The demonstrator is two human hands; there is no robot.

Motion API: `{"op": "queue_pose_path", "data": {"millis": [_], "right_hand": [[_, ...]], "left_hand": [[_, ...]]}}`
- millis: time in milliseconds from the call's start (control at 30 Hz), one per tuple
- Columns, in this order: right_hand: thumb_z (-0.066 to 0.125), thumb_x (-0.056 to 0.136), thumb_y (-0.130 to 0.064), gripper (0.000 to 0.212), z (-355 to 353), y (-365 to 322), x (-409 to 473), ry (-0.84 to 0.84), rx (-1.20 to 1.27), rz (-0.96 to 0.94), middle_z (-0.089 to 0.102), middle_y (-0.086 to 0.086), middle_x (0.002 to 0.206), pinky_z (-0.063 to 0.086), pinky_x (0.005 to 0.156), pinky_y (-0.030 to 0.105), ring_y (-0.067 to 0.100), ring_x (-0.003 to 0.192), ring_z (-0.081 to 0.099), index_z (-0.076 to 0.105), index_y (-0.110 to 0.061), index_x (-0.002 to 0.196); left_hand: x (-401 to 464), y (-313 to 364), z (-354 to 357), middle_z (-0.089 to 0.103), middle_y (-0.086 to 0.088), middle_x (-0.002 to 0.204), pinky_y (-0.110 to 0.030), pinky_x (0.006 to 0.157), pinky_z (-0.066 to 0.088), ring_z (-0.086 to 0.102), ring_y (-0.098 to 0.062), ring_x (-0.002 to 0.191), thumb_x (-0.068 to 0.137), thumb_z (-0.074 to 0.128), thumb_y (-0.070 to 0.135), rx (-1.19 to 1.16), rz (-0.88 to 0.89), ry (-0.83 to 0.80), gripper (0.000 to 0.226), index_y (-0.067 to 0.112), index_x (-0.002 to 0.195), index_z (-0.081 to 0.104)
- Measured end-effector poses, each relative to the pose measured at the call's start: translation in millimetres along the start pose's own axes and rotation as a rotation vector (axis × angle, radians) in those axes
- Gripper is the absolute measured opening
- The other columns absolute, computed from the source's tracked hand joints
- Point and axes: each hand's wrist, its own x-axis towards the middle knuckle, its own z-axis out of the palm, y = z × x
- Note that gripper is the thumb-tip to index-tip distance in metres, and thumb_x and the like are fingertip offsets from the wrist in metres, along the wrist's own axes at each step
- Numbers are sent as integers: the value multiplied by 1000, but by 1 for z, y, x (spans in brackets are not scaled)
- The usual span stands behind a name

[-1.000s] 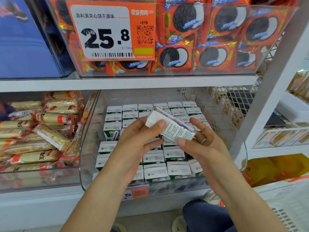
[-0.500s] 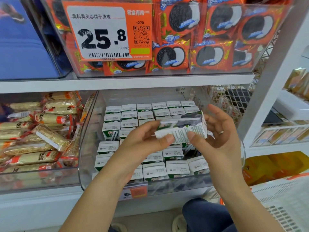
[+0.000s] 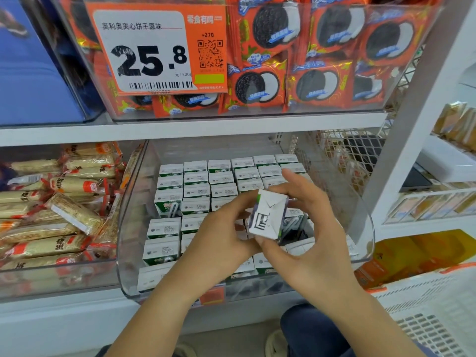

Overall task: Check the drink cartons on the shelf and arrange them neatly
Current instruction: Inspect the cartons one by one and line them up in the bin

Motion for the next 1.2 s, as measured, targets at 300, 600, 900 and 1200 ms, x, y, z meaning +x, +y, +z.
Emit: {"op": "queue_pose_path", "data": {"millis": [300,600,900,1200], "right_hand": [[68,76,-28,69,0,-3,3,-18,109,12,51,-24,131,43,97,19,3,124,48,37,-47,135],[86,61,-36,55,-4,3,11,60,227,253,66,-25,105,46,83,10,-5,102,60,58,-39,108],[69,70,-33,48,1,12,5,56,-377,-86,56,-9,108,38,89,12,7,103,50,55,-28,116],[73,71,-43,58,0,0,8,17,83,172,54,-21,127,35,99,9,-1,125,45,50,-40,124]], "left_hand": [[2,-2,1,62,21,112,-8,82,43,56,7,101,67,81,0,60,151,225,72,50,112,54],[-2,8,-2,62,36,104,0,79,40,55,18,100,74,78,35,88,83,47,48,65,101,53],[-4,18,-14,74,12,93,-15,72,53,69,-5,89,80,67,34,-396,-36,-87,14,38,92,74],[-2,11,-18,76,3,88,-20,62,54,71,-11,76,62,81,30,-414,-46,188,39,26,99,69]]}}
